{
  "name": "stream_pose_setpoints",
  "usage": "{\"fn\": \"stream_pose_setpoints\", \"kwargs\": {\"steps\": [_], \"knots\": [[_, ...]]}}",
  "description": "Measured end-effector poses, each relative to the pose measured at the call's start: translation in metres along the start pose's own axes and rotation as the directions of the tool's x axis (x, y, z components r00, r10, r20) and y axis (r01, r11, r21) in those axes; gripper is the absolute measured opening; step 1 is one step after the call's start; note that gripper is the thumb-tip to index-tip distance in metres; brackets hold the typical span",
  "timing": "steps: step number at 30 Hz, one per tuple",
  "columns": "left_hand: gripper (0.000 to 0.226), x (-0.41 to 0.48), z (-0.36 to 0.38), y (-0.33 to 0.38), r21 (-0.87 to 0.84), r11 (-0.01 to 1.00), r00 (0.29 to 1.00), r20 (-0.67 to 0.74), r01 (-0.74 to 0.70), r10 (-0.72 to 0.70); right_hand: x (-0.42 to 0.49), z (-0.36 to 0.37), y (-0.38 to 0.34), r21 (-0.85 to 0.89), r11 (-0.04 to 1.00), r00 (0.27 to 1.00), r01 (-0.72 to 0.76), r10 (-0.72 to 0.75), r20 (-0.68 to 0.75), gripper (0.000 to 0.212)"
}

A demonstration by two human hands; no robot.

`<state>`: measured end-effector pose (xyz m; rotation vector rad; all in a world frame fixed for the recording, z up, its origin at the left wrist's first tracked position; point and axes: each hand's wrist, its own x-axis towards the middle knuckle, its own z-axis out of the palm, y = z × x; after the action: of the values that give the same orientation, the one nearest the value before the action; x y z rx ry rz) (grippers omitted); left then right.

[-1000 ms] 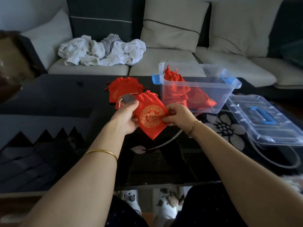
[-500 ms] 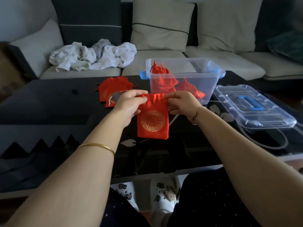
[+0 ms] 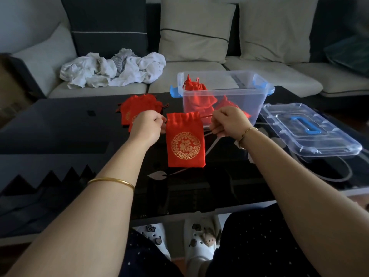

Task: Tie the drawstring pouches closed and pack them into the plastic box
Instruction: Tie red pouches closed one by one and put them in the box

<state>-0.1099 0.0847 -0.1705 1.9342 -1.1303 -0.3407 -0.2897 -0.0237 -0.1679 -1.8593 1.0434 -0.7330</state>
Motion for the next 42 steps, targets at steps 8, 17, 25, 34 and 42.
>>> {"fn": "stream_pose_setpoints", "kwargs": {"steps": [8, 17, 25, 34, 42], "knots": [[0.021, -0.004, -0.013, -0.002, 0.15, 0.988, 0.997, -0.073, -0.016, 0.027, 0.002, -0.003, -0.001, 0.506, 0.818, 0.953, -0.275, 0.3, 0.035, 0.03], [0.027, 0.001, -0.015, 0.021, -0.753, 0.565, 0.921, 0.141, 0.338, -0.362, 0.008, -0.008, 0.003, 0.791, 0.432, 0.784, -0.433, 0.613, 0.095, 0.037], [0.019, -0.006, -0.003, 0.052, -0.898, 0.354, 0.963, 0.266, 0.261, -0.035, 0.009, 0.009, -0.016, 0.801, 0.535, 0.921, -0.268, 0.386, 0.051, 0.031], [0.014, -0.013, 0.008, 0.048, -0.506, 0.843, 0.935, 0.354, 0.18, 0.013, -0.011, 0.028, -0.063, 0.483, 0.872, 0.992, 0.081, -0.026, -0.121, 0.029], [0.019, -0.008, 0.007, 0.043, -0.592, 0.766, 0.945, 0.32, 0.251, -0.062, -0.009, 0.028, -0.053, 0.287, 0.95, 0.99, -0.124, 0.102, 0.093, 0.037]]}}
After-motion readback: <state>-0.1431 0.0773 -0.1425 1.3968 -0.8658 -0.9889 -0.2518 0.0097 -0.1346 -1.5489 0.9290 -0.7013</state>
